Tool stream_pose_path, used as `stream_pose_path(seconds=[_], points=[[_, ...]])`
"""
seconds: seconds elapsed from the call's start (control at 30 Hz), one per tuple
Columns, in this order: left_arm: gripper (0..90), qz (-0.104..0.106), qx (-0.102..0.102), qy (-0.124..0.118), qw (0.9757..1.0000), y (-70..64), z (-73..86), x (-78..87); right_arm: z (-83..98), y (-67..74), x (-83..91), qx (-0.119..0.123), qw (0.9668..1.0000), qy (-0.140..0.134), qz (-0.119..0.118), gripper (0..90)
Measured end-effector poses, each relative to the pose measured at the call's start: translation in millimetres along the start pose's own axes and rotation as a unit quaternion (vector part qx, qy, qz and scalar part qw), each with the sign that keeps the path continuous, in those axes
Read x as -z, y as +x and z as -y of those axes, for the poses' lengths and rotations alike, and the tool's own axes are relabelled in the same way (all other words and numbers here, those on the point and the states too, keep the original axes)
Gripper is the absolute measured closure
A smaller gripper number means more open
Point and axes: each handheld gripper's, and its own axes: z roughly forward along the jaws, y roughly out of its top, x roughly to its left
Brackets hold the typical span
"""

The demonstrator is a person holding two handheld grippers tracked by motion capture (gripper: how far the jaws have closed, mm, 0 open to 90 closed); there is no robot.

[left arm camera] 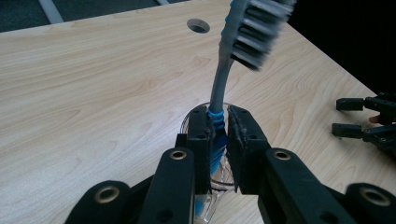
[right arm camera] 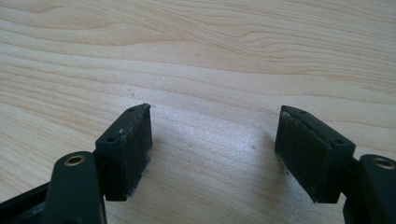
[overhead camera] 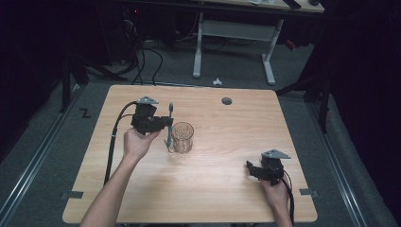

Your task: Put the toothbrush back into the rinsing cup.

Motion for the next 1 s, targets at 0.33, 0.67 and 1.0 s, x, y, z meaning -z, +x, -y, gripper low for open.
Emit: stream_pose_path(seconds=[0.33, 0.67, 1.0], points=[[79.6, -0.002, 0.0, 0.002, 1.0, 0.1, 6.5, 0.7, 0.0, 0.0, 0.0, 0.0, 1.0, 0.0, 0.0, 27.5], [79.6, -0.006, -0.002, 0.005, 1.0, 0.2, 11.6, -0.7, 0.0, 0.1, 0.1, -0.001, 1.0, 0.0, 0.0, 27.5], [79.5, -0.017, -0.017, 0.009, 0.9997, -6.5, 17.3, -3.5, 0.0, 0.1, 0.1, -0.001, 1.0, 0.0, 0.0, 27.5]])
